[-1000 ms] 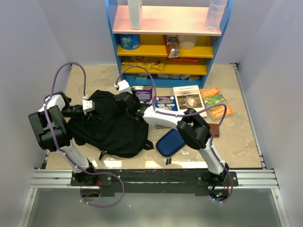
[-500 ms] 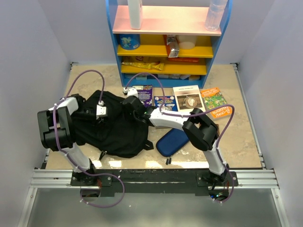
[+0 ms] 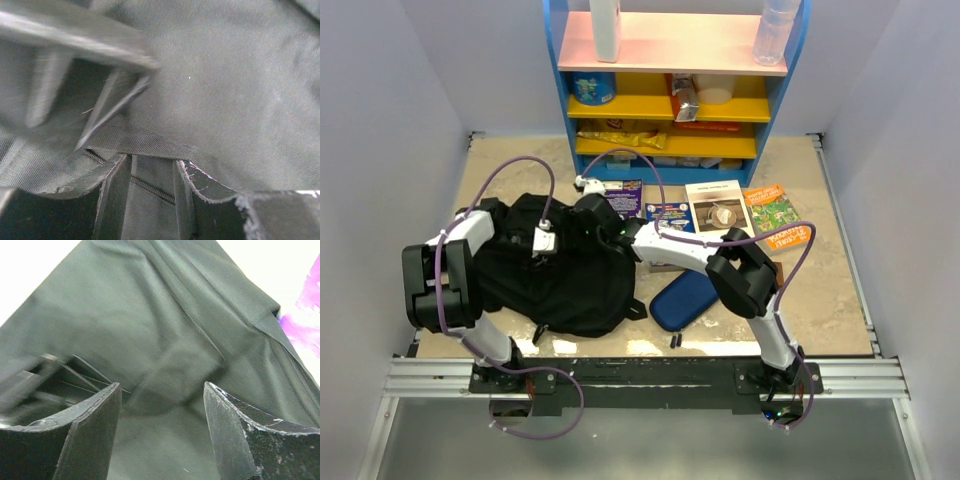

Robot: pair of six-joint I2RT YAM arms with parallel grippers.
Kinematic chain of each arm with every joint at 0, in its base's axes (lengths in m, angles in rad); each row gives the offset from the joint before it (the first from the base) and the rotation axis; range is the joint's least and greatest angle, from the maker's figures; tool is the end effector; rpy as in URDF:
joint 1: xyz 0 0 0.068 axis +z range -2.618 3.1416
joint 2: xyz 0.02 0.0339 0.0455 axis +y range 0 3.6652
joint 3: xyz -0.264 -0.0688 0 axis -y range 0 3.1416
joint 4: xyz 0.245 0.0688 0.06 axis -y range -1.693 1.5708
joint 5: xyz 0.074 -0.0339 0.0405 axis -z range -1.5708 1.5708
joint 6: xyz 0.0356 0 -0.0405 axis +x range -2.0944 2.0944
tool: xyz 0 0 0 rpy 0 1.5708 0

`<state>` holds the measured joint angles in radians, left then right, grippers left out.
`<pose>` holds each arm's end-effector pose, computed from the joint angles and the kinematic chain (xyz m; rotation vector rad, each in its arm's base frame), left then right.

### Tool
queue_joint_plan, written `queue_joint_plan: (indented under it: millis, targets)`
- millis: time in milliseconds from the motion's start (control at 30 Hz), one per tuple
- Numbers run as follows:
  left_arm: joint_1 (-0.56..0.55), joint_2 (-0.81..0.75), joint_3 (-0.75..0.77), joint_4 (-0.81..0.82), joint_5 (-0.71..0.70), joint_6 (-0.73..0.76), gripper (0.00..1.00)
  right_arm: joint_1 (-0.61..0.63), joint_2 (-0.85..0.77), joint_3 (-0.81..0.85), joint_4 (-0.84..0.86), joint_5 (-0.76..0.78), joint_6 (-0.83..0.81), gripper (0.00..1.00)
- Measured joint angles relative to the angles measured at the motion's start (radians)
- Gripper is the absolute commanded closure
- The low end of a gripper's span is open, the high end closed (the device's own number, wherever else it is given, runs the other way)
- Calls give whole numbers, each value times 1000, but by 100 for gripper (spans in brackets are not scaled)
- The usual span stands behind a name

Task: Pack the student bag
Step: Unzip the student bag at the center of the board.

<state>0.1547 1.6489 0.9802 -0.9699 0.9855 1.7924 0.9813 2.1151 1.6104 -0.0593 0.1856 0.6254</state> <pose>0.2651 0.0113 0.1784 1.6187 1.5701 -0.7440 0.2791 0.4055 0.2151 -0.2803 2.1999 0.7347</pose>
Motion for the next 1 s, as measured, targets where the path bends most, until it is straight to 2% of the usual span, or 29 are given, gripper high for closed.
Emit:
queue_joint_plan:
  millis: [200,300,567,733,900,1000]
  targets:
    - [-5,-17,-20,38,-16,-20,56,0,29,79,-5,-23,37,41]
    - [-6,-32,-26,53,-24,-29,56,0,66,125,-33,-27,39,49]
    - [-6,-58,-53,100,-56,-57,57,3,91,130,-186,-32,45,54]
    - [-7,-77,-65,126,-78,-76,57,10,91,126,-248,-32,45,54]
    - [-7,-92,-80,140,-80,-85,59,19,89,124,-274,-43,54,43]
    - [-7,-97,-80,143,-82,-100,61,21,62,102,-278,-40,75,41]
